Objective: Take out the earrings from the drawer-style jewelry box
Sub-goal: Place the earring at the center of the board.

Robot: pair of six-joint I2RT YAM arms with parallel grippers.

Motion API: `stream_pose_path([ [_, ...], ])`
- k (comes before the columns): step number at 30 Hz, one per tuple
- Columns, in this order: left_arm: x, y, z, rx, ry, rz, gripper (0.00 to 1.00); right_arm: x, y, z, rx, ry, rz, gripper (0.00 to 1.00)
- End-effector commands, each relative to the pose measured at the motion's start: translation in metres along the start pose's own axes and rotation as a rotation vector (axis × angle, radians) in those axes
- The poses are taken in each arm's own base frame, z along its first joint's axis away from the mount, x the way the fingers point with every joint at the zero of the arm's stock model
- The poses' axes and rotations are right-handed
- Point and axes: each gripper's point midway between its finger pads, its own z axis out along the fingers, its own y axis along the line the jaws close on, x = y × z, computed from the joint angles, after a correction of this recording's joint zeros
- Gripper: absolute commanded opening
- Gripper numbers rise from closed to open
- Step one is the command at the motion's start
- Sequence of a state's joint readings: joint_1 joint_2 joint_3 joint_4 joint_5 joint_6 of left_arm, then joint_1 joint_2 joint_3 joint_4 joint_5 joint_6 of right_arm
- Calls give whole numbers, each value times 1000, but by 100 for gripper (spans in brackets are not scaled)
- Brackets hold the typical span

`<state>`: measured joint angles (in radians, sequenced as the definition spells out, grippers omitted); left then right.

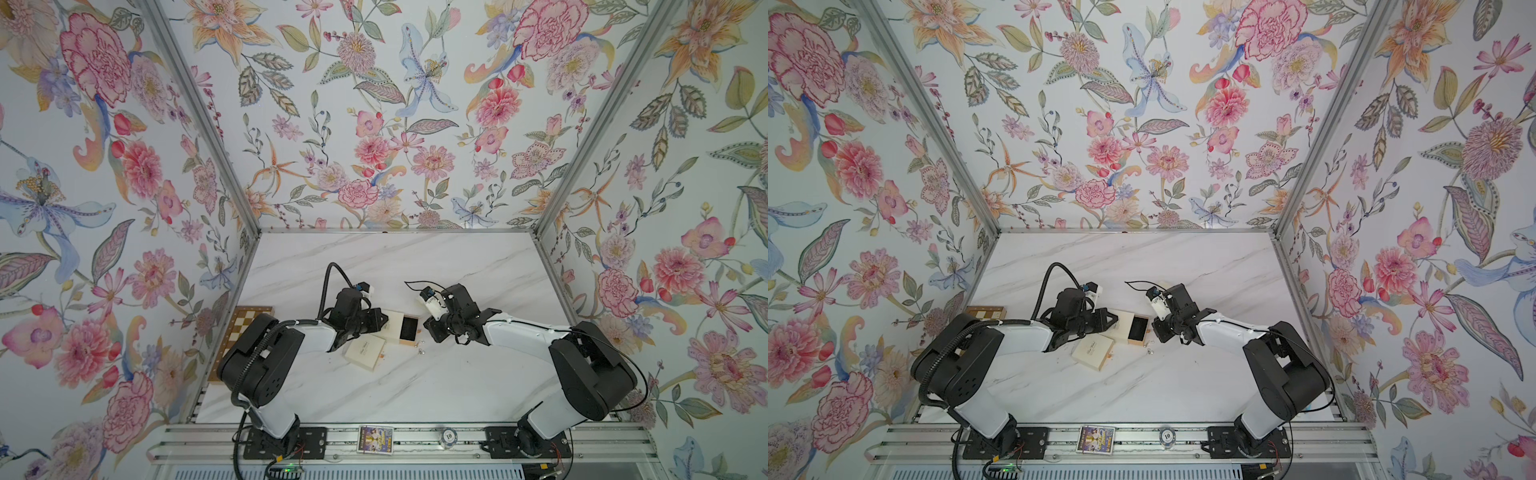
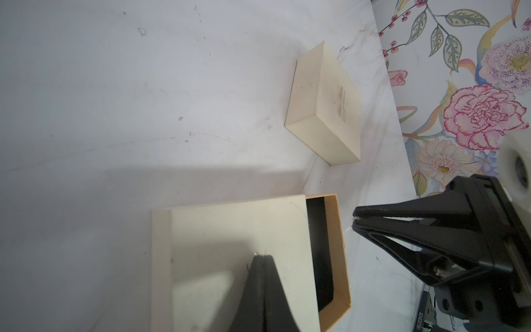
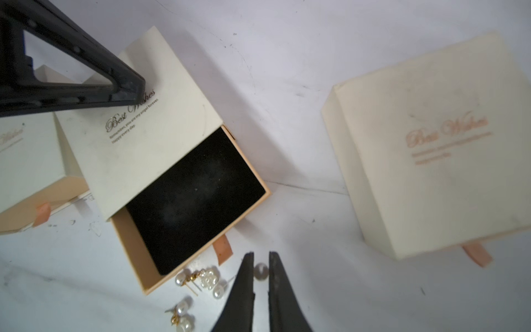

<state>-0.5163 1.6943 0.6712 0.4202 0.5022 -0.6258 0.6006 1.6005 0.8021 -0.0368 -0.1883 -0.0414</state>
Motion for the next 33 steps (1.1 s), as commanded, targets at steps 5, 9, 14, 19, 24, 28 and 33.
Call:
stream_pose_path([
  [5,39,31,-1,-107,139,-62,0,18,2,16,-24,56,55,14],
  [9,39,31,-2,-109,141,-61,0,18,4,18,-34,55,59,15],
  [14,38,30,-2,-109,137,-60,0,19,5,17,-33,53,54,16],
  [19,36,28,-3,-103,133,-58,0,12,6,9,-29,28,48,20],
  [24,24,16,-5,-77,111,-44,0,4,6,1,-23,-1,44,21],
  [28,2,-7,-12,-21,67,-17,0,5,3,-1,-9,6,42,21],
  [33,-41,-35,-40,0,-45,45,0,8,2,1,0,22,42,21],
])
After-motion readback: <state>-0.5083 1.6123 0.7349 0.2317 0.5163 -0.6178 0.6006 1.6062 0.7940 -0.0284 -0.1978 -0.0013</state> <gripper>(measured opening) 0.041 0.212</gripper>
